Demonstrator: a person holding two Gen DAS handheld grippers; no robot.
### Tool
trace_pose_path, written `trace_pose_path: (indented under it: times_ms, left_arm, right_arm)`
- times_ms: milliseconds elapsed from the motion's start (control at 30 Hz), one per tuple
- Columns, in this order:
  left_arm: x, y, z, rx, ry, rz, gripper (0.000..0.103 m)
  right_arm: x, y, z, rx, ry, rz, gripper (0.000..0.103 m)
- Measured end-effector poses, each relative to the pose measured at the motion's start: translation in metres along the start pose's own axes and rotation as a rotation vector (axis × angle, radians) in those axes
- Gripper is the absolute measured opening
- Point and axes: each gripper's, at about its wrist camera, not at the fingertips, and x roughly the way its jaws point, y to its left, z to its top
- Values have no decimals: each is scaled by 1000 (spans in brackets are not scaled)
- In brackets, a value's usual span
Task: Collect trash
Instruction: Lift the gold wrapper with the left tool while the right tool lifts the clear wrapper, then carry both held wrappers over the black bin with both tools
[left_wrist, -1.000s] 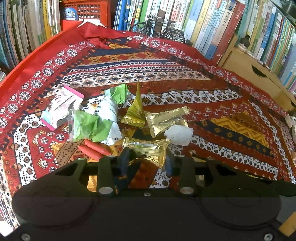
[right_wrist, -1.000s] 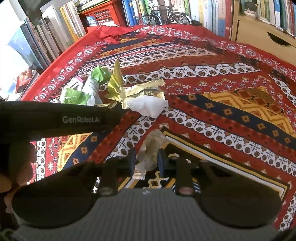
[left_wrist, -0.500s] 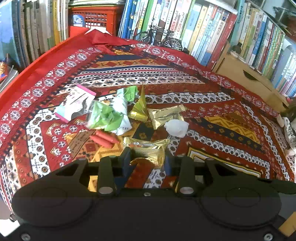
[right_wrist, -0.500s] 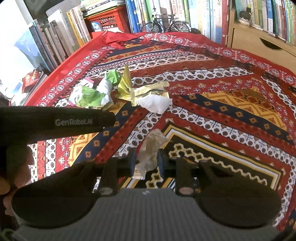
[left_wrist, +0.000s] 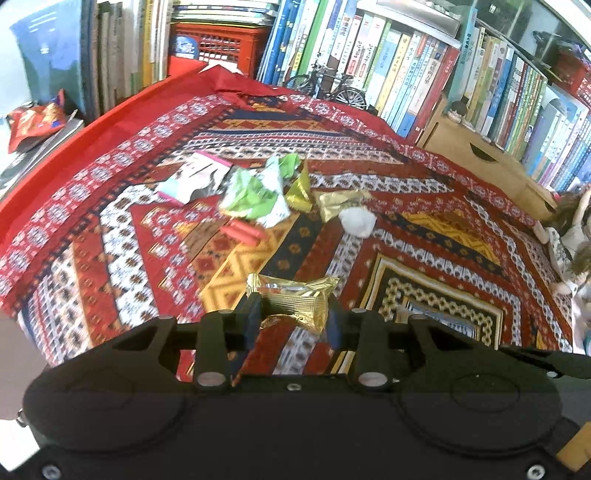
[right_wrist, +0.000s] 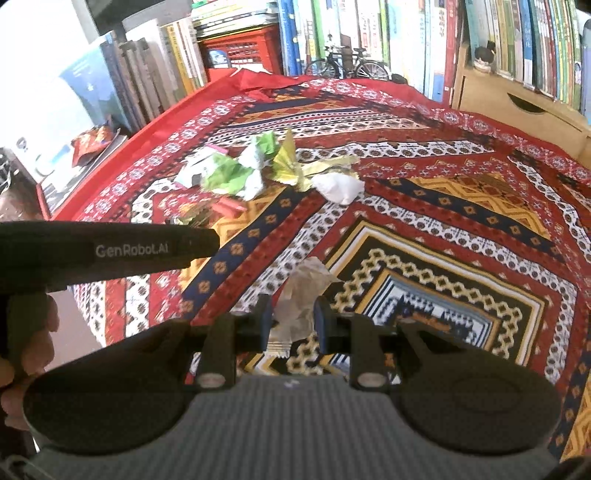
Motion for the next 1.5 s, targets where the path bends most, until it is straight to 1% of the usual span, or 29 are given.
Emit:
trace_pose_path:
  times_ms: [433,767,933,1100,1300,1500]
  left_arm:
    - [-76,32,-71,4,0,23,33]
    - [-110,64,-134,-22,36,65,33]
    - [-119,80,-162,-49,62,86,33]
    - [-122,96,-185,-79,91,106,33]
    - [-117,114,-208,-119,133,123,33]
    - [-108,128,-226,-151,173,134,33]
  right_arm:
    - [-48,48,-50,-31,-18,4,29]
    - [-61,92,-97,-88,18,48,29]
    - [-61,110,-118,-116,48,75,29]
    - [-55,123,-132,-139,82,94,29]
    - [-45,134,-148,-147,130,122,29]
    - [-33,143,-159,-169,170,121,29]
